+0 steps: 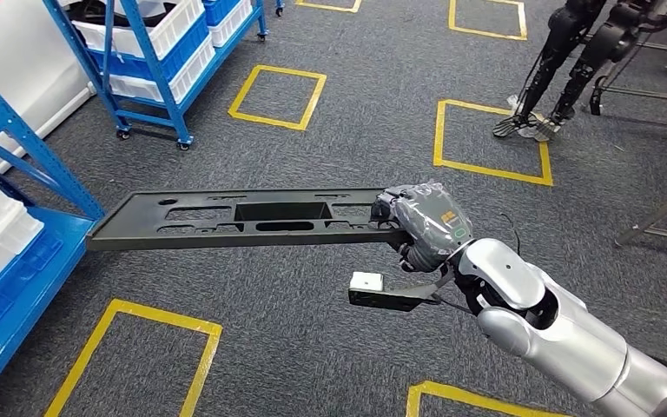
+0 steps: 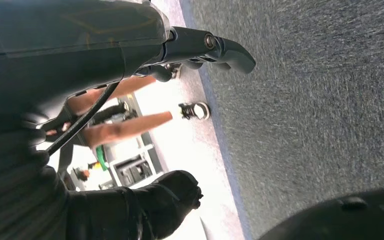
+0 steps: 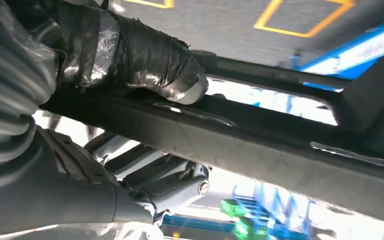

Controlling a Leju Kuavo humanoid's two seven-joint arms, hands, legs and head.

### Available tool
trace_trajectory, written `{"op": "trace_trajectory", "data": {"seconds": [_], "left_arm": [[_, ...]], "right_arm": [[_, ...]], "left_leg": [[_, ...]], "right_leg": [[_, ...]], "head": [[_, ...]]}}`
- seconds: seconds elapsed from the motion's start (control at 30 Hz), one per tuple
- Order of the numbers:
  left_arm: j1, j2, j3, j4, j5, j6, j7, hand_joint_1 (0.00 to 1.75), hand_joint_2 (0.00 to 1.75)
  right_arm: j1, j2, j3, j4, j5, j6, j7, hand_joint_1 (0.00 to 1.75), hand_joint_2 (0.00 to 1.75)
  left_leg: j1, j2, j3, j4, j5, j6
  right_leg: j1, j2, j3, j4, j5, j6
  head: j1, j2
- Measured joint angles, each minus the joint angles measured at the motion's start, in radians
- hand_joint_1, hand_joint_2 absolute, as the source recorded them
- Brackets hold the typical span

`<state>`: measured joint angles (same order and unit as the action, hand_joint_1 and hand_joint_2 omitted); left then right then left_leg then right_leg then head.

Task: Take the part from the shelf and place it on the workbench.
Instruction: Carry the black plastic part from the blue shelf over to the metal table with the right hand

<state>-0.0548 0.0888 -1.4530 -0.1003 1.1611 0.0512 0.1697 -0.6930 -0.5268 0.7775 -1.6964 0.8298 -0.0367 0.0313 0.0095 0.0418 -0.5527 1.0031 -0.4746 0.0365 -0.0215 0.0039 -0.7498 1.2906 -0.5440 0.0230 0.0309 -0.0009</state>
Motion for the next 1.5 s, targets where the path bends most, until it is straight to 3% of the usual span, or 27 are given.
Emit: {"op": "trace_trajectory", "data": {"seconds": [0.07, 0.13, 0.2, 0.27, 0.33, 0.4, 0.47, 0.5, 0.53, 0.57, 0.63, 0.7, 0.77, 0.8, 0.87, 0.93, 1.0, 1.03, 1.1, 1.17, 1.2, 1.3, 1.37, 1.43, 1.5], "left_arm": [[-0.001, 0.0, 0.001, 0.0, 0.006, 0.0, -0.001, 0.0, 1.75], [-0.001, 0.002, 0.004, 0.0, 0.014, 0.001, -0.002, 0.0, 1.75], [-0.003, 0.004, 0.005, 0.0, 0.019, 0.002, 0.003, 0.0, 1.75], [-0.011, 0.003, 0.005, 0.0, 0.018, 0.002, 0.013, 0.0, 1.75], [-0.017, 0.002, 0.005, -0.001, 0.016, 0.003, 0.02, 0.0, 1.75], [-0.013, 0.001, 0.006, -0.001, 0.016, 0.003, 0.02, 0.0, 1.75], [-0.008, 0.001, 0.006, -0.001, 0.016, 0.003, 0.014, 0.0, 1.75], [-0.005, 0.001, 0.006, -0.001, 0.014, 0.003, 0.01, 0.0, 1.75], [-0.003, 0.0, 0.005, -0.001, 0.011, 0.003, 0.008, 0.0, 1.75], [0.001, 0.001, 0.004, -0.001, 0.009, 0.003, 0.008, 0.0, 1.75], [0.009, 0.001, 0.002, -0.001, 0.006, 0.001, 0.007, 0.0, 1.75], [0.011, 0.002, 0.001, -0.001, 0.003, 0.0, 0.008, 0.0, 1.75], [0.007, 0.002, 0.001, -0.001, 0.002, -0.001, 0.008, 0.0, 1.75], [0.004, 0.002, 0.0, -0.001, 0.002, -0.001, 0.008, 0.0, 1.75], [0.003, 0.001, -0.001, -0.001, 0.001, -0.002, 0.007, 0.0, 1.75], [0.005, 0.002, -0.003, -0.001, 0.001, -0.003, 0.007, 0.0, 1.75], [0.006, 0.003, -0.004, -0.001, 0.001, -0.003, 0.007, 0.0, 1.75], [0.006, 0.003, -0.005, -0.001, 0.001, -0.004, 0.007, 0.0, 1.75], [0.005, 0.002, -0.006, -0.001, 0.001, -0.005, 0.007, 0.0, 1.75], [0.005, 0.003, -0.007, -0.001, 0.001, -0.006, 0.006, 0.0, 1.75], [0.004, 0.003, -0.007, -0.001, 0.001, -0.006, 0.006, 0.0, 1.75], [-0.004, 0.003, -0.008, -0.001, -0.002, -0.007, 0.002, 0.0, 1.75], [-0.005, 0.003, -0.012, -0.001, -0.011, -0.008, -0.008, 0.0, 1.75], [-0.003, 0.003, -0.018, -0.001, -0.021, -0.008, -0.025, 0.0, 1.75], [-0.003, 0.003, -0.022, -0.001, -0.029, -0.006, -0.04, 0.0, 1.75]], "right_arm": [[-0.002, 0.016, 0.005, 0.003, 0.021, 0.002, 0.008, 1.75, 1.75], [-0.02, 0.073, 0.023, 0.031, 0.064, 0.001, 0.033, 1.75, 1.75], [-0.046, 0.158, 0.051, 0.085, 0.104, -0.005, 0.062, 1.75, 1.75], [-0.066, 0.228, 0.08, 0.136, 0.116, -0.019, 0.078, 1.75, 1.75], [-0.082, 0.272, 0.104, 0.168, 0.119, -0.037, 0.084, 1.75, 1.75], [-0.089, 0.296, 0.122, 0.187, 0.129, -0.05, 0.09, 1.75, 1.75], [-0.08, 0.299, 0.133, 0.195, 0.145, -0.061, 0.099, 1.75, 1.75], [-0.073, 0.296, 0.135, 0.195, 0.152, -0.065, 0.102, 1.75, 1.75], [-0.066, 0.291, 0.137, 0.195, 0.158, -0.068, 0.104, 1.75, 1.75], [-0.06, 0.285, 0.137, 0.195, 0.165, -0.07, 0.104, 1.75, 1.75], [-0.051, 0.274, 0.134, 0.193, 0.177, -0.072, 0.103, 1.75, 1.75], [-0.044, 0.265, 0.127, 0.191, 0.187, -0.078, 0.103, 1.75, 1.75], [-0.039, 0.255, 0.118, 0.188, 0.196, -0.083, 0.103, 1.75, 1.75], [-0.036, 0.249, 0.113, 0.188, 0.202, -0.084, 0.104, 1.75, 1.75], [-0.034, 0.237, 0.104, 0.186, 0.215, -0.088, 0.105, 1.75, 1.75], [-0.03, 0.229, 0.095, 0.185, 0.224, -0.094, 0.106, 1.75, 1.75], [-0.024, 0.224, 0.091, 0.185, 0.228, -0.099, 0.107, 1.75, 1.75], [-0.022, 0.221, 0.09, 0.185, 0.228, -0.1, 0.107, 1.75, 1.75], [-0.02, 0.216, 0.089, 0.185, 0.228, -0.1, 0.107, 1.75, 1.75], [-0.019, 0.212, 0.087, 0.184, 0.229, -0.101, 0.106, 1.75, 1.75], [-0.019, 0.211, 0.087, 0.183, 0.229, -0.102, 0.106, 1.75, 1.75], [-0.018, 0.207, 0.081, 0.179, 0.23, -0.104, 0.107, 1.75, 1.75], [-0.018, 0.204, 0.074, 0.174, 0.233, -0.104, 0.108, 1.75, 1.75], [-0.012, 0.201, 0.068, 0.169, 0.237, -0.105, 0.109, 1.75, 1.75], [0.0, 0.199, 0.063, 0.165, 0.246, -0.107, 0.109, 1.75, 1.75]], "left_leg": [[0.001, 0.022, 0.001, 0.001, -0.003, -0.005], [-0.001, 0.046, 0.003, 0.001, -0.007, -0.017], [-0.003, 0.071, 0.006, -0.001, -0.009, -0.031], [-0.001, 0.085, 0.01, -0.002, -0.011, -0.045], [0.005, 0.044, -0.002, 0.029, -0.036, -0.055], [0.008, -0.016, -0.051, 0.133, -0.094, -0.056], [0.007, -0.033, -0.113, 0.257, -0.14, -0.054], [0.007, -0.034, -0.128, 0.283, -0.138, -0.052], [0.007, -0.036, -0.127, 0.274, -0.118, -0.05], [0.007, -0.043, -0.107, 0.227, -0.082, -0.047], [0.01, -0.087, -0.057, 0.104, -0.02, -0.04], [0.012, -0.122, -0.031, 0.041, -0.007, -0.037], [0.01, -0.108, -0.024, 0.029, -0.01, -0.032], [0.01, -0.095, -0.02, 0.022, -0.006, -0.027], [0.012, -0.066, -0.01, 0.005, 0.001, -0.014], [0.01, -0.039, -0.005, -0.001, 0.002, -0.009], [0.009, -0.012, -0.004, 0.0, -0.001, -0.009], [0.009, 0.001, -0.003, 0.0, -0.004, -0.01], [0.01, 0.025, 0.004, 0.001, -0.011, -0.017], [0.007, 0.043, 0.01, 0.002, -0.019, -0.028], [0.004, 0.051, 0.013, 0.003, -0.022, -0.033], [0.005, 0.071, 0.024, 0.004, -0.032, -0.049], [0.01, 0.036, 0.01, 0.049, -0.064, -0.055], [0.011, -0.016, -0.051, 0.17, -0.122, -0.054], [0.009, -0.034, -0.115, 0.282, -0.153, -0.05]], "right_leg": [[-0.005, -0.016, 0.058, -0.1, 0.055, 0.001], [0.003, -0.048, 0.121, -0.217, 0.09, -0.008], [0.014, -0.055, 0.133, -0.251, 0.091, -0.022], [0.016, -0.033, 0.13, -0.254, 0.097, -0.034], [0.014, -0.018, 0.133, -0.262, 0.102, -0.049], [0.017, -0.006, 0.135, -0.266, 0.104, -0.063], [0.024, 0.013, 0.135, -0.265, 0.104, -0.07], [0.027, 0.026, 0.135, -0.264, 0.103, -0.071], [0.029, 0.041, 0.136, -0.262, 0.103, -0.072], [0.03, 0.056, 0.136, -0.259, 0.103, -0.071], [0.029, 0.086, 0.13, -0.248, 0.099, -0.067], [0.025, 0.112, 0.116, -0.237, 0.099, -0.058], [0.021, 0.138, 0.107, -0.237, 0.104, -0.044], [0.02, 0.138, 0.104, -0.235, 0.103, -0.039], [0.023, 0.09, 0.081, -0.186, 0.072, -0.028], [0.02, 0.025, 0.024, -0.068, 0.012, -0.019], [0.011, 0.004, -0.022, 0.021, -0.013, -0.01], [0.007, 0.0, -0.02, 0.015, 0.0, -0.007], [0.0, -0.022, 0.039, -0.099, 0.063, -0.003], [0.009, -0.058, 0.102, -0.215, 0.099, -0.007], [0.014, -0.067, 0.116, -0.241, 0.101, -0.012], [0.02, -0.041, 0.121, -0.25, 0.098, -0.031], [0.018, -0.02, 0.13, -0.258, 0.1, -0.048], [0.019, 0.0, 0.135, -0.262, 0.1, -0.06], [0.025, 0.026, 0.136, -0.26, 0.099, -0.065]], "head": [[0.0, 0.0], [0.0, 0.0], [0.0, 0.0], [-0.001, 0.0], [-0.001, 0.0], [-0.001, 0.0], [-0.001, 0.0], [-0.001, 0.0], [-0.001, 0.0], [-0.001, 0.0], [-0.001, 0.0], [-0.001, 0.0], [-0.001, 0.0], [-0.001, 0.0], [0.001, 0.0], [0.002, 0.0], [0.002, 0.0], [0.002, 0.0], [0.002, 0.0], [0.002, 0.0], [0.002, 0.0], [0.002, 0.0], [0.002, 0.0], [0.001, 0.0], [0.001, 0.0]]}}
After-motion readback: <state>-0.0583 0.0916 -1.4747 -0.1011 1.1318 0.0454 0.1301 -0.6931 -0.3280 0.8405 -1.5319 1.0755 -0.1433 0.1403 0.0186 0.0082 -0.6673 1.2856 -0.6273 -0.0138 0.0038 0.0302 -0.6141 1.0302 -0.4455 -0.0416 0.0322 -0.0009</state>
